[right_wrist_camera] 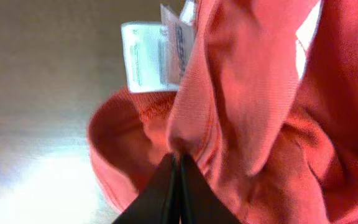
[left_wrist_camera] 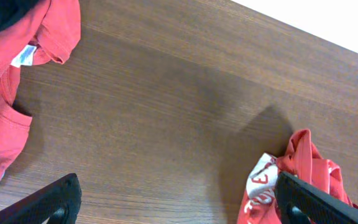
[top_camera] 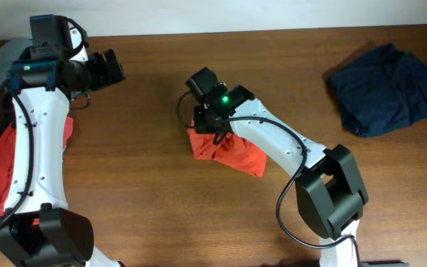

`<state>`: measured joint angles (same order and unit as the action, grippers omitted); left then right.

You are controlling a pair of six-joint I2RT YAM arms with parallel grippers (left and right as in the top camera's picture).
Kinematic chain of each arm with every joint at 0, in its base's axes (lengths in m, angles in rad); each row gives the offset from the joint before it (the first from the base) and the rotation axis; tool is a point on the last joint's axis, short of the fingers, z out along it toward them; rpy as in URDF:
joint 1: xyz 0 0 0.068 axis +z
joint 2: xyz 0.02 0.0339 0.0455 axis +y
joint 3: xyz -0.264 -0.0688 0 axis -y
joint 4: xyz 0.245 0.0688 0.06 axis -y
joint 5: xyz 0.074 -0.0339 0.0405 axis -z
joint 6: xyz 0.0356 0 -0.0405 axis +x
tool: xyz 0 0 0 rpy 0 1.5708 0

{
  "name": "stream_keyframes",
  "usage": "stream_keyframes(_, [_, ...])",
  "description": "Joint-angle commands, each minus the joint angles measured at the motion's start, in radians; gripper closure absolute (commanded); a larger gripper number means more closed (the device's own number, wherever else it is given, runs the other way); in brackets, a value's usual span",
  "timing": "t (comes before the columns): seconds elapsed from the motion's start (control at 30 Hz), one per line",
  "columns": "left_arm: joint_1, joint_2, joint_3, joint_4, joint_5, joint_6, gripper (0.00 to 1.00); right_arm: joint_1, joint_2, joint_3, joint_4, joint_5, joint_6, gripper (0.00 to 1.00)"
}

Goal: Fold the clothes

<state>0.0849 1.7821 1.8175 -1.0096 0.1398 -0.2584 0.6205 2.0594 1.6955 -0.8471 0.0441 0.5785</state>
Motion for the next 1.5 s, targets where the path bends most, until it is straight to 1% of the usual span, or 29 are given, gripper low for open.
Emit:
stream_keyframes(0.0, [0.003,-0.004,0.003,0.0,-0.011,0.006,0.01,-0.005,-0.016,-0.008,-0.042,-0.015,-0.006,0.96])
stream_keyframes(0.23, [0.003,-0.004,0.003,0.006,-0.033,0.006,0.01,0.013,-0.143,-0.008,-0.202,-0.032,-0.006,0.96])
stream_keyframes(0.37, [0.003,-0.004,0.003,0.01,-0.033,0.006,0.01,-0.008,-0.227,-0.008,-0.202,0.009,-0.007,0.96])
stream_keyframes(0.53, [0.003,-0.004,0.003,0.015,-0.033,0.006,0.01,-0.104,-0.277,-0.008,-0.224,0.013,-0.024,0.96])
stream_keyframes(0.7, [0.003,-0.004,0.003,0.014,-0.033,0.006,0.01,-0.231,-0.28,-0.01,-0.359,0.014,0.03,0.96])
stream_keyframes(0.77, [0.003,-0.004,0.003,0.017,-0.033,0.006,0.01,-0.273,-0.279,-0.022,-0.384,0.014,0.032,0.96])
stream_keyframes(0.93, [0.003,-0.004,0.003,0.029,-0.033,0.006,0.01,-0.348,-0.279,-0.122,-0.386,0.013,0.028,0.96])
stream_keyframes(1.1, [0.003,-0.004,0.003,0.036,-0.033,0.006,0.01,-0.368,-0.279,-0.281,-0.338,0.006,0.028,0.96])
stream_keyframes(1.23, [0.003,-0.004,0.003,0.04,-0.032,0.006,0.01,-0.381,-0.279,-0.325,-0.323,0.022,0.028,0.91])
stream_keyframes(1.4, [0.003,-0.004,0.003,0.039,-0.032,0.006,0.01,-0.473,-0.279,-0.325,-0.323,0.025,0.026,0.85])
stream_keyframes(1.47, [0.003,-0.004,0.003,0.039,-0.032,0.006,0.01,-0.515,-0.28,-0.324,-0.315,0.01,-0.006,0.79])
